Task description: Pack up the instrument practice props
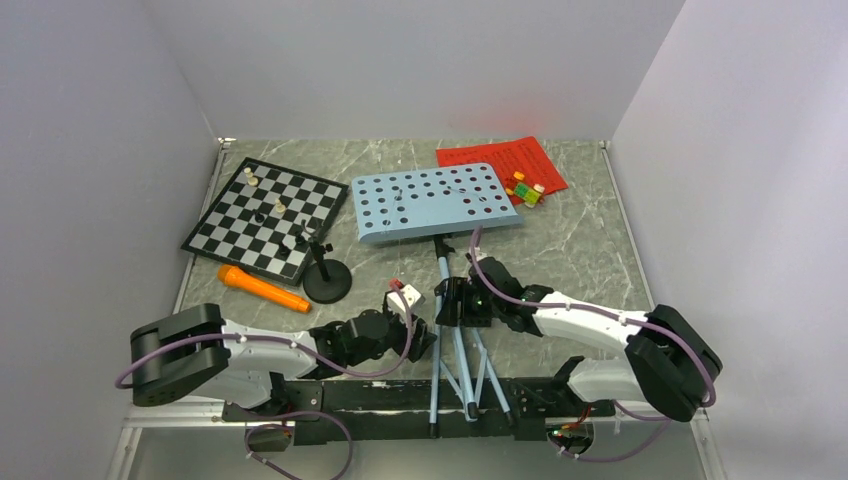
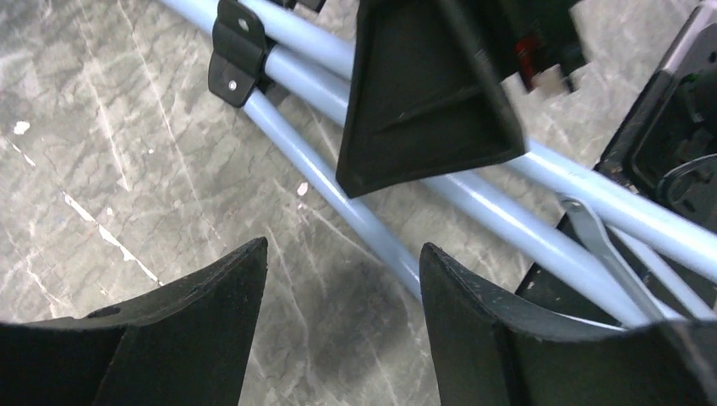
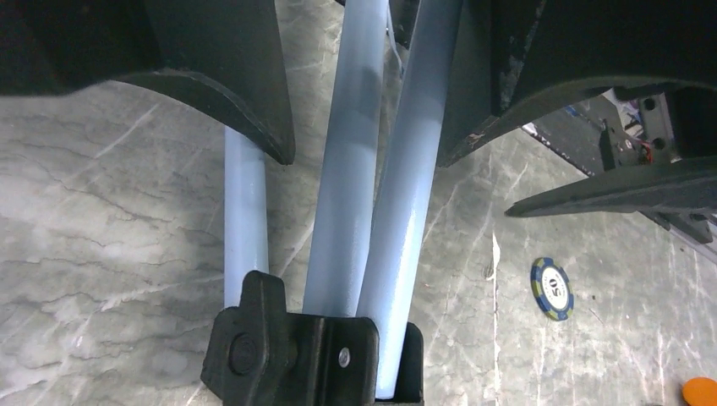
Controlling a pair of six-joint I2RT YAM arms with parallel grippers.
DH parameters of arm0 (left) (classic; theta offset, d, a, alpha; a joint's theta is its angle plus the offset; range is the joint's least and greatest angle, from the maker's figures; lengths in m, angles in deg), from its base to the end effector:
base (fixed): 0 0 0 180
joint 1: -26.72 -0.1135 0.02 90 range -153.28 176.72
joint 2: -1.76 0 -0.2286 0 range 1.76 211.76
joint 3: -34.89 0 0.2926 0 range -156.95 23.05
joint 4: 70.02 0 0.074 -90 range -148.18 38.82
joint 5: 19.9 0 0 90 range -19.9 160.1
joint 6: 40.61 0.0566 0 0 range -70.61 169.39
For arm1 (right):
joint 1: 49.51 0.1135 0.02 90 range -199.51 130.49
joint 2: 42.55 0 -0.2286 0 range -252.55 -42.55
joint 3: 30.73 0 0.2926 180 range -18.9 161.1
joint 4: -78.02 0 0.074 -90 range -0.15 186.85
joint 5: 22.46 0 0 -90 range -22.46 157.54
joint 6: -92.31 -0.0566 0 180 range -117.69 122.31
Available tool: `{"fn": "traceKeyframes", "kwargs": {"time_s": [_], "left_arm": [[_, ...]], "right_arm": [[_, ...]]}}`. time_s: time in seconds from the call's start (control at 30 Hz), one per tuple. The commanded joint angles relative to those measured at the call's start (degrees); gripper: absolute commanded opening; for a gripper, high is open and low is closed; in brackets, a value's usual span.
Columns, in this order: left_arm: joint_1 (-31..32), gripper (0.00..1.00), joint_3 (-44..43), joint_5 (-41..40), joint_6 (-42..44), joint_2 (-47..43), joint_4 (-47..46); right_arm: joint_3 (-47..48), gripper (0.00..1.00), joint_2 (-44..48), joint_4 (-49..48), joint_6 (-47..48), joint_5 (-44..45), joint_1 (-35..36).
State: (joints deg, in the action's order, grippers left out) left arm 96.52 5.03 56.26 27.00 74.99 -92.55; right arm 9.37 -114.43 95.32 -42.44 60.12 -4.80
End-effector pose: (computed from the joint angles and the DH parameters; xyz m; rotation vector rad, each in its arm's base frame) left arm 0.1119 -0.2649 0.0856 0.6541 1.9079 -0.8291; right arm 0.1959 0.2042 0.0783 -0.0621 2.6063 0.8044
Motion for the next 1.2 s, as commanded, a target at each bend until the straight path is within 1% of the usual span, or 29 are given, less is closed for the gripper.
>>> {"fn": "traceKeyframes", "kwargs": {"time_s": [0.0, 0.13, 0.27, 0.4, 0.53, 0.63, 0.7, 0.83, 0.93, 1.07, 1.17], "left_arm": [[-0.56, 0.68, -2.55, -0.03, -0.90, 2.47, 0.34], [-1.72, 0.60, -2.74, 1.57, -1.35, 4.85, -1.03], [-3.17, 0.56, -2.86, 4.24, -1.60, 7.41, -3.34], [-4.34, 0.56, -2.91, 6.86, -1.69, 8.80, -5.78], [-5.08, 0.63, -1.83, 8.60, -1.37, 7.99, -8.80], [-5.81, 0.68, -0.87, 10.31, -1.44, 6.95, -12.11], [-6.34, 0.69, -0.38, 11.62, -1.91, 6.71, -14.12], [-6.97, 0.65, -1.26, 13.31, -2.31, 9.05, -14.75], [-7.66, 0.61, -2.39, 14.33, -3.06, 11.77, -14.82], [-8.22, 0.57, -4.51, 14.02, -3.10, 14.22, -11.81], [-8.68, 0.54, -5.42, 14.02, -3.42, 16.65, -11.25]], "right_arm": [[3.78, 0.66, 3.28, 7.43, 2.61, 4.54, -0.15], [5.47, 0.66, 6.73, 13.05, 4.66, 4.59, -0.06], [3.95, 0.60, 9.14, 14.28, 4.74, 2.08, 0.26], [0.69, 0.52, 9.77, 11.51, 3.66, -0.07, 0.73], [-0.92, 0.44, 8.95, 8.39, 2.52, -1.42, 1.52], [-0.84, 0.35, 7.04, 6.88, 2.52, -1.84, 2.28], [-0.79, 0.29, 5.66, 5.73, 2.40, -2.04, 2.75], [-0.91, 0.14, 3.30, 2.89, 1.77, -2.53, 3.44], [-0.99, 0.00, 2.27, 1.28, 1.07, -2.36, 3.61], [-1.75, 0.00, 0.87, -1.51, -0.15, -1.46, 3.66], [-2.74, 0.00, -1.93, -4.39, -1.04, -1.45, 3.68]]}}
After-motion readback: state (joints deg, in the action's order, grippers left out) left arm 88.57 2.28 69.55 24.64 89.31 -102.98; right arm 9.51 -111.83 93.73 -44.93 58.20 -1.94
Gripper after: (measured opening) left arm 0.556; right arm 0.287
